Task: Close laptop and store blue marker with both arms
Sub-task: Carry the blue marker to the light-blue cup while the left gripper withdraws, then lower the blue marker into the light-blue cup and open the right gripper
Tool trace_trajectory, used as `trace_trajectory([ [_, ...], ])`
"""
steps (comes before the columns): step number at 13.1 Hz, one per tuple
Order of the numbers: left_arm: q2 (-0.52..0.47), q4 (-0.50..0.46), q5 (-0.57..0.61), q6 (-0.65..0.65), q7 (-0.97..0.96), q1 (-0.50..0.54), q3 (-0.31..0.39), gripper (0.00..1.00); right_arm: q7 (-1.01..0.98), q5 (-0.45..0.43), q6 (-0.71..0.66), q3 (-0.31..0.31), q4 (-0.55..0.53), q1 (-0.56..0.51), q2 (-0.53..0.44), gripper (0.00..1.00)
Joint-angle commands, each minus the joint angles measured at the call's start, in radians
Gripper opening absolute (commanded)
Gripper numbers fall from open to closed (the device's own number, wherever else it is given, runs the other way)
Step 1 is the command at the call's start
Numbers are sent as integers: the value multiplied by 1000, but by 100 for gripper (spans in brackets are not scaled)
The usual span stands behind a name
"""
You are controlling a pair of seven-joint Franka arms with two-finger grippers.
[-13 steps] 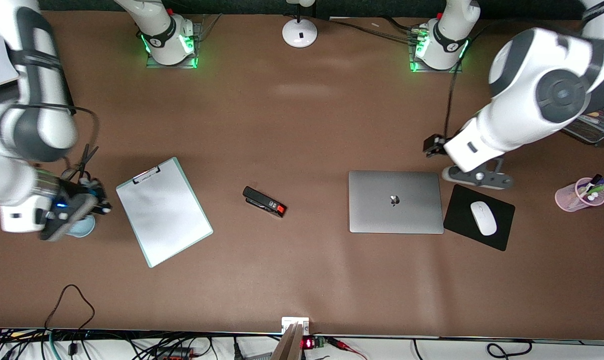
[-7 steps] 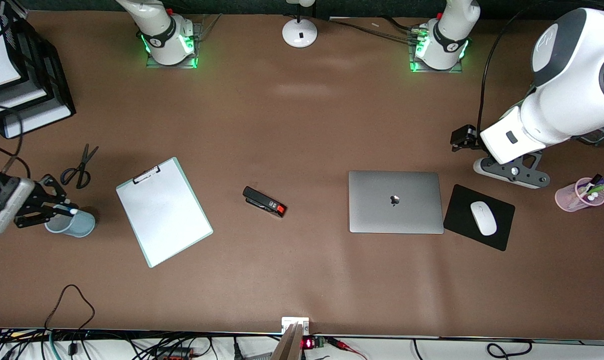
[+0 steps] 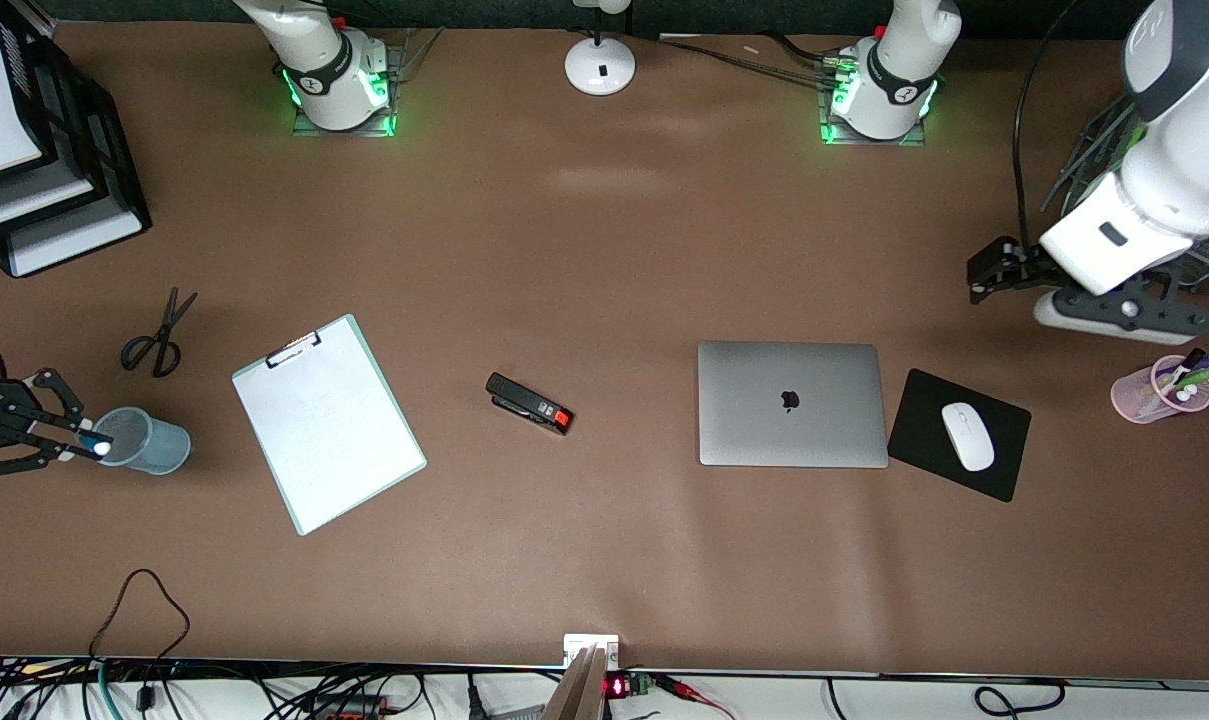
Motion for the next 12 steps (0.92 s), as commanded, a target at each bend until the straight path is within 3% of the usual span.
trace_trajectory([
  [1,-92,-105,22,35,14,-22,18,100,-97,101,-26,14,50,-45,69,0],
  [6,-88,-98,19,31,11,-27,9,100,-279,129,-129,17,42,-119,112,1],
  [12,-77,-83,19,26,4,-17,9,100,-319,156,-213,17,42,-163,159,1],
])
